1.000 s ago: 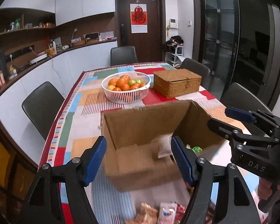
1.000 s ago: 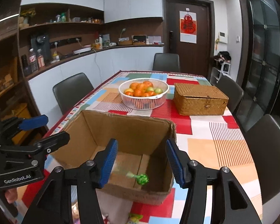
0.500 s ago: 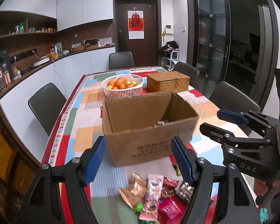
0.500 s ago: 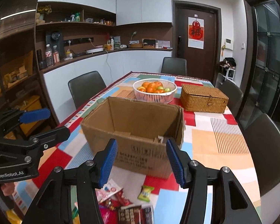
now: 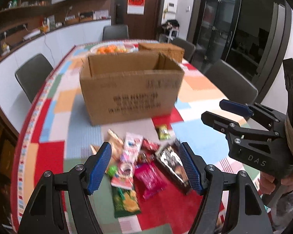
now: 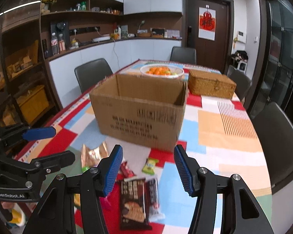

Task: Organize snacks
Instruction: 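Move both open grippers back down to the snack pile, then grasp the pink bag with the left gripper while the right grasps the white-black stick snack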

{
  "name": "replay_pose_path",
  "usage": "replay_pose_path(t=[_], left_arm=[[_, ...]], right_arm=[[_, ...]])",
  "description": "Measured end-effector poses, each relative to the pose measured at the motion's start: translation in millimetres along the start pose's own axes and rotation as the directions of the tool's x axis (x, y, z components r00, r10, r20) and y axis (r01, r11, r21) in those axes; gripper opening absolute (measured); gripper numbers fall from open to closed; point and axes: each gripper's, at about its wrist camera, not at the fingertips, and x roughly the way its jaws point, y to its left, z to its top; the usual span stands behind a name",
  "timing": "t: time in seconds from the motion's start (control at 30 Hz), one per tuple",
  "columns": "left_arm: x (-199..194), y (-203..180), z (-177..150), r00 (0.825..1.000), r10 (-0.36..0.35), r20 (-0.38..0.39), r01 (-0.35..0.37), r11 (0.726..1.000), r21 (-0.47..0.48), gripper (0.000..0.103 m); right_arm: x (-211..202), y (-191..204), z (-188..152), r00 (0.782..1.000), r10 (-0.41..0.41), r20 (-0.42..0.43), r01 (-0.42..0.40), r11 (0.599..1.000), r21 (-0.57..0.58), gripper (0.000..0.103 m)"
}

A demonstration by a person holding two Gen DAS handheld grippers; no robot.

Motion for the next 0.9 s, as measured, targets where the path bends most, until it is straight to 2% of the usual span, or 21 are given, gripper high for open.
replay_pose_path(t=[0.13, 0.37, 0.53, 0.9], left_arm=[[15.2, -3.9, -16.8, 0.997, -0.021, -0.078, 0.02, 1.0, -0.017, 0.071], [47.1, -9.0, -35.2, 0.977, -0.07, -0.202, 0.058, 0.996, -0.064, 0.069], [67.1, -8.6, -40.7, 0.961, -0.091, -0.261, 0.07, 0.994, -0.088, 0.063], [95.6, -7.0, -43.8, 0.938, -0.075, -0.338, 0.041, 0.993, -0.107, 0.054]], right_arm=[[5.9, -5.1, -18.0, 0.998, 0.006, -0.056, -0.004, 1.0, 0.021, 0.055], [24.5, -16.1, -48.8, 0.987, 0.018, -0.16, -0.006, 0.997, 0.077, 0.055], [37.9, -24.0, -63.6, 0.976, 0.023, -0.218, 0.004, 0.992, 0.124, 0.055], [63.2, -31.2, -80.6, 0.958, 0.044, -0.283, -0.005, 0.99, 0.138, 0.055]])
